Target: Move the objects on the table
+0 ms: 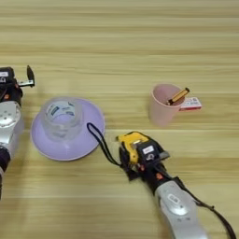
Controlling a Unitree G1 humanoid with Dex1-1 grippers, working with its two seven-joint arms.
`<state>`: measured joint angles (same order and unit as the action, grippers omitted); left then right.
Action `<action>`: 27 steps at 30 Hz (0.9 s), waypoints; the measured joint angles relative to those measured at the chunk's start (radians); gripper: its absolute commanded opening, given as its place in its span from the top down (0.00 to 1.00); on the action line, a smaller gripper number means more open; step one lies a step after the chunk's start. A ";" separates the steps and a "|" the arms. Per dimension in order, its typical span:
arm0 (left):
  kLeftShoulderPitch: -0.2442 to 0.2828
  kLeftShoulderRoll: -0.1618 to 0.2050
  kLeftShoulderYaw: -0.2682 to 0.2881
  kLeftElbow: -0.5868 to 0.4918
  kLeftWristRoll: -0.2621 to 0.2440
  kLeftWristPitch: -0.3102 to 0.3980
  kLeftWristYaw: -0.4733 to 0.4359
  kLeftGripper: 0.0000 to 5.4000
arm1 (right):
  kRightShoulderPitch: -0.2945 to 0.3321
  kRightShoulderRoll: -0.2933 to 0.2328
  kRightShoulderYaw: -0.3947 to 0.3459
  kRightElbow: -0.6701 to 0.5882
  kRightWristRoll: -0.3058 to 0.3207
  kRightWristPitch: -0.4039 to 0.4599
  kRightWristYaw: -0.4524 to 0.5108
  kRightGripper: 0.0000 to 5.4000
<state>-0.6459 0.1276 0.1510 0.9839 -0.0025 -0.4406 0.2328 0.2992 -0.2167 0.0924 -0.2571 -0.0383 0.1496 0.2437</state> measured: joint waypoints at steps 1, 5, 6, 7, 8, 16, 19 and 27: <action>0.000 0.000 0.000 0.000 0.000 0.000 0.000 0.00 | 0.006 -0.002 -0.012 -0.008 0.005 0.009 0.000 0.23; 0.000 0.000 -0.001 0.000 0.000 0.000 0.001 0.00 | 0.024 -0.024 -0.077 -0.025 0.016 0.030 -0.004 0.23; 0.000 0.000 -0.001 0.000 0.000 0.000 0.001 0.00 | 0.025 -0.027 -0.092 -0.029 0.022 0.039 -0.005 0.23; 0.000 0.000 -0.001 0.000 0.000 0.000 0.001 0.00 | 0.028 -0.034 -0.106 -0.034 0.031 0.050 -0.001 0.23; 0.000 0.000 -0.001 0.000 0.000 0.000 0.001 0.00 | 0.031 -0.044 -0.118 -0.042 0.035 0.063 0.004 0.23; 0.000 0.000 0.000 0.000 0.000 0.000 0.002 0.00 | 0.032 -0.074 -0.183 -0.033 0.037 0.085 0.003 0.23; 0.000 0.000 0.000 0.000 0.000 0.001 0.002 0.00 | 0.032 -0.075 -0.189 -0.038 0.057 0.103 0.007 0.23; 0.000 0.000 0.000 0.001 0.000 0.002 0.002 0.00 | 0.052 -0.079 -0.183 -0.059 0.099 0.129 0.046 0.06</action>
<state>-0.6461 0.1276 0.1510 0.9846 -0.0025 -0.4388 0.2345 0.3510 -0.2954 -0.0908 -0.3165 0.0610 0.2783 0.2894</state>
